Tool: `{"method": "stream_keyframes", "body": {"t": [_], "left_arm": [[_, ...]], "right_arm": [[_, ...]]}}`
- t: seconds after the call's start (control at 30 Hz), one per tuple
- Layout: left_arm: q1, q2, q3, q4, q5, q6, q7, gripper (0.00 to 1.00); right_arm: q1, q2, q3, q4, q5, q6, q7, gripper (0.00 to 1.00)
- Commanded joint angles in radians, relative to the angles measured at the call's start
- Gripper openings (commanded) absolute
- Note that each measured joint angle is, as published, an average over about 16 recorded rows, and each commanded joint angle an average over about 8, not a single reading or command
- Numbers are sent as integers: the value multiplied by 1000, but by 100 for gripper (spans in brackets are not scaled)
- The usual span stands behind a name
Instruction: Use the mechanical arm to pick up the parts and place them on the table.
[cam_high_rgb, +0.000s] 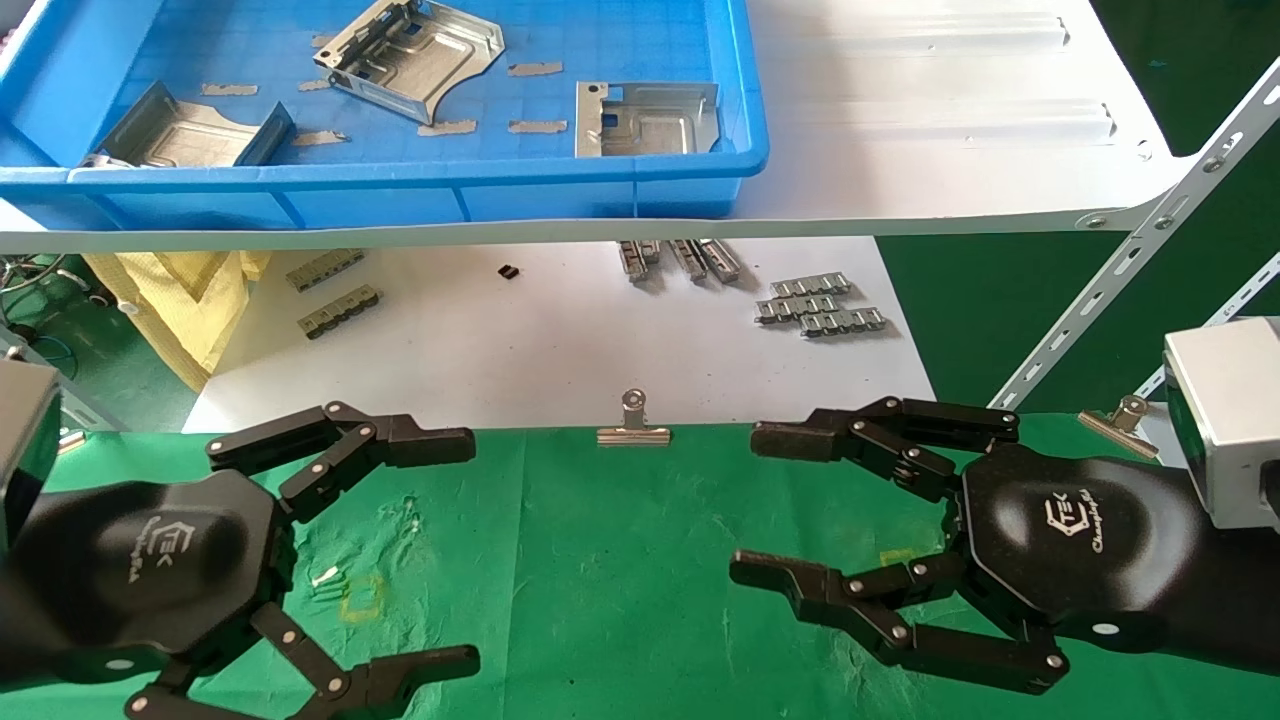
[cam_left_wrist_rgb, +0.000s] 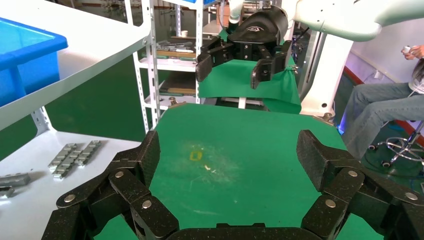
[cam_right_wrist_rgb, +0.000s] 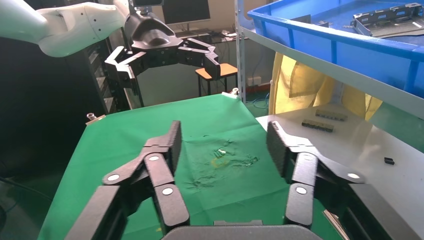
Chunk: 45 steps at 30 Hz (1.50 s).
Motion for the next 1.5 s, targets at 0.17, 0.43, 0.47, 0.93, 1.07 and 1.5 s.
{"method": "stream_keyframes", "body": {"t": [0.17,0.43,0.47,0.93,1.07,1.5], "left_arm": [[0,0,0,0,0,0,0,100],[-4,2,-2,0,-3,-1,0,100],[-9,3,-3,2,-6,-2,-2,100],[-485,234,80,419,224,-173,5,100],[-647,346,138,660,362,-297,64,100],[-912,570,218,1153,558,-677,143,46]], "right_arm": [[0,0,0,0,0,0,0,0],[0,0,0,0,0,0,0,0],[0,0,0,0,0,0,0,0],[0,0,0,0,0,0,0,0],[0,0,0,0,0,0,0,0],[0,0,0,0,0,0,0,0]]}}
